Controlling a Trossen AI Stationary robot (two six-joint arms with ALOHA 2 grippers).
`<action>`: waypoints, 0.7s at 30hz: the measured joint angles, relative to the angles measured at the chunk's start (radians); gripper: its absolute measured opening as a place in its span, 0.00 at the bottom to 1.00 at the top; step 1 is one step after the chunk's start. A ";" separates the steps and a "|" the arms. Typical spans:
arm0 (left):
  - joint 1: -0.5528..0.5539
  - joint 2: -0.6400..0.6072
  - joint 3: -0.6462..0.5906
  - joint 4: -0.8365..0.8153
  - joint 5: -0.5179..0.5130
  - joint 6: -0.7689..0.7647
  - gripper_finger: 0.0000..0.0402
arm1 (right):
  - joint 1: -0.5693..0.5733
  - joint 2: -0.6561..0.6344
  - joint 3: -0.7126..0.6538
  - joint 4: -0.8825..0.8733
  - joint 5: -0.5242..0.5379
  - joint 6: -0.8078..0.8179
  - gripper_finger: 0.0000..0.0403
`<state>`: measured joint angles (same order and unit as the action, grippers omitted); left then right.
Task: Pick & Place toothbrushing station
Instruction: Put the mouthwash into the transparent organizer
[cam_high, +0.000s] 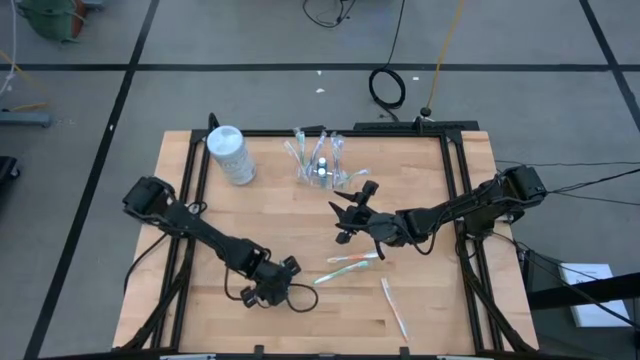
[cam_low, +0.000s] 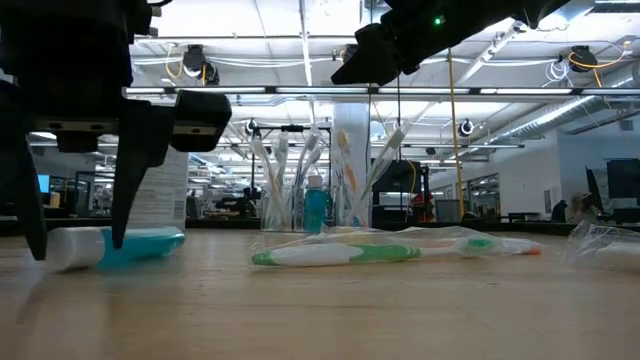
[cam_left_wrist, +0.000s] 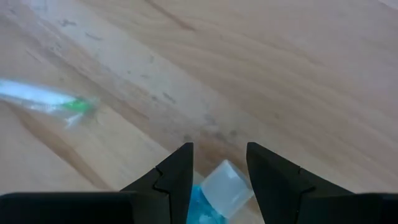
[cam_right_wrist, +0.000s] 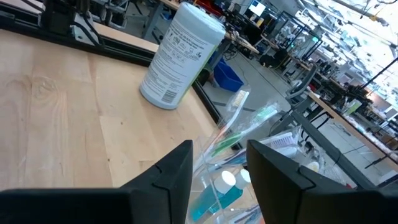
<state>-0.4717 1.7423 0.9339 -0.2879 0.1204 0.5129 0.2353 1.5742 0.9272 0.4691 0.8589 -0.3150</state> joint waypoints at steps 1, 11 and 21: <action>0.000 0.006 0.001 0.003 0.000 0.005 0.38 | 0.000 0.000 0.000 -0.003 0.000 0.008 0.35; -0.013 -0.008 0.003 -0.092 -0.076 0.268 0.38 | 0.000 0.000 0.000 -0.010 0.000 0.015 0.35; -0.116 -0.038 0.085 -0.296 -0.295 0.505 0.38 | 0.000 0.000 0.000 -0.010 0.000 0.015 0.35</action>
<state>-0.5875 1.7046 1.0186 -0.5843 -0.1746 1.0175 0.2352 1.5742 0.9272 0.4587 0.8585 -0.3000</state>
